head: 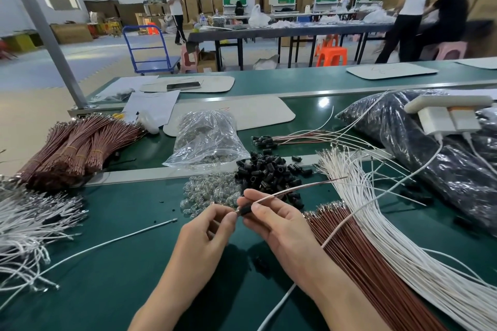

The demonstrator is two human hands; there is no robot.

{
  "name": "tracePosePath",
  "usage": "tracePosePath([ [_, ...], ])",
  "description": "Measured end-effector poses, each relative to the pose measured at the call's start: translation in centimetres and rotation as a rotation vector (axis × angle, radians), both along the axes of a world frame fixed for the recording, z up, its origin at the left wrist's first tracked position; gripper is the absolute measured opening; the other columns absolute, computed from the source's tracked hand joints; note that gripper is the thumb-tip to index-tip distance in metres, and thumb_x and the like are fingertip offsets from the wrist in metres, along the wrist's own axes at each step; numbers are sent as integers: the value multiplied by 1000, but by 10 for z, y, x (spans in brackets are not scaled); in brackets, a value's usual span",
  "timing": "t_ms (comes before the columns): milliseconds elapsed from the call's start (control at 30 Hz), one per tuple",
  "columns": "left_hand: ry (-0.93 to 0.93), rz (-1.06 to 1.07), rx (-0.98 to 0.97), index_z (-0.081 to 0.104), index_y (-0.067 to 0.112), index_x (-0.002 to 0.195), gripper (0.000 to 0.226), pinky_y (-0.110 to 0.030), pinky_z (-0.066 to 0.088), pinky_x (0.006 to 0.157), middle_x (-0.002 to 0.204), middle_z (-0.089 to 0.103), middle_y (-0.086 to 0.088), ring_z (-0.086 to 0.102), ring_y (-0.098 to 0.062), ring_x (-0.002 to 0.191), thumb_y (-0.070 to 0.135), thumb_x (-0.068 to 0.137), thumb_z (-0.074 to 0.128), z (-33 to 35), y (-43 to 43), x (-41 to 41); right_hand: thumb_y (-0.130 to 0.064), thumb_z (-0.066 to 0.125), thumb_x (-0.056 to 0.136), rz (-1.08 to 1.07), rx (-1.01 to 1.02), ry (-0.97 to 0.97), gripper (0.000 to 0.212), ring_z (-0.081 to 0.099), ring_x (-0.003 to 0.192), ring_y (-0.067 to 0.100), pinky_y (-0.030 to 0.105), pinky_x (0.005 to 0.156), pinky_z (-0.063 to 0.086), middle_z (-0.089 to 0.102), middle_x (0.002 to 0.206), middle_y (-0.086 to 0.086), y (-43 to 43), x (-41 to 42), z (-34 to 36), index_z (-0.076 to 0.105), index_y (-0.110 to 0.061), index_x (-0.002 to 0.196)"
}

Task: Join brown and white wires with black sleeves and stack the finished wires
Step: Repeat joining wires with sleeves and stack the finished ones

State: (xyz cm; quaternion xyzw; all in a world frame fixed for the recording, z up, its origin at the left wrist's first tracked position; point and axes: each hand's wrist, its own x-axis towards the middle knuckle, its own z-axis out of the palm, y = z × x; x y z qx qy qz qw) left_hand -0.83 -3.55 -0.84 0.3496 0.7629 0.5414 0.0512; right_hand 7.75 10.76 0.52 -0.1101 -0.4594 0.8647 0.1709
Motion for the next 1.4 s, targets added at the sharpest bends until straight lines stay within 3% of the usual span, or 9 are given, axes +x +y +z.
tracePosePath([
  [133,-34,1,1,67,40,90,12,-17,46,59,73,67,4,59,-12,60,31,97,62,1,2,-1,-11,59,98,4,18,-13,23,71,107,20,24,83,56,73,116,12,0,0,-1,78,-18,108],
  [233,-79,-8,17,68,39,89,16,-19,48,59,68,66,3,57,-5,57,27,98,63,1,2,-2,-22,72,87,19,98,-26,25,71,105,18,24,82,56,75,114,8,-3,0,-3,76,-27,111],
  [333,-100,-22,13,69,38,89,17,-20,49,58,66,66,2,57,-6,56,24,99,63,1,3,-2,-11,71,91,-8,209,-48,27,72,100,16,24,83,55,75,109,7,-4,-1,-5,76,-32,109],
  [467,-152,-16,39,69,34,86,18,-19,50,58,69,67,-1,60,-9,57,23,98,64,2,4,-3,-6,66,94,-96,122,-50,26,73,96,20,25,81,57,76,101,7,2,-2,-6,77,-26,107],
  [633,-240,-14,89,70,33,83,22,-22,51,57,70,66,2,60,-11,60,18,98,63,3,5,-3,-19,77,79,-53,68,-32,35,71,89,17,24,76,57,74,92,6,0,-2,-6,71,-21,114],
  [733,-276,-40,80,70,30,83,23,-22,51,57,69,66,2,60,-10,60,16,99,62,3,6,-1,-12,75,86,-48,178,-43,22,71,88,14,23,76,56,74,93,5,-3,-2,-8,76,-28,100],
  [833,-314,-58,80,72,31,85,21,-23,51,58,73,67,0,61,-11,62,20,100,60,5,6,0,-7,71,91,-84,221,-49,26,71,86,13,22,75,56,75,92,5,-2,-2,-8,76,-32,93],
  [1133,-478,-58,130,70,7,96,22,-25,52,57,79,69,-3,61,-16,66,20,103,54,11,3,-1,-9,72,91,-114,250,-60,23,69,82,12,22,75,56,73,86,0,0,-1,-7,76,-31,95],
  [1400,-661,-86,180,70,5,102,17,-26,54,59,81,68,-6,63,-16,67,15,102,55,14,1,-3,-11,72,91,-140,262,-63,21,68,79,12,22,74,55,73,86,1,1,-1,-7,76,-32,96],
])
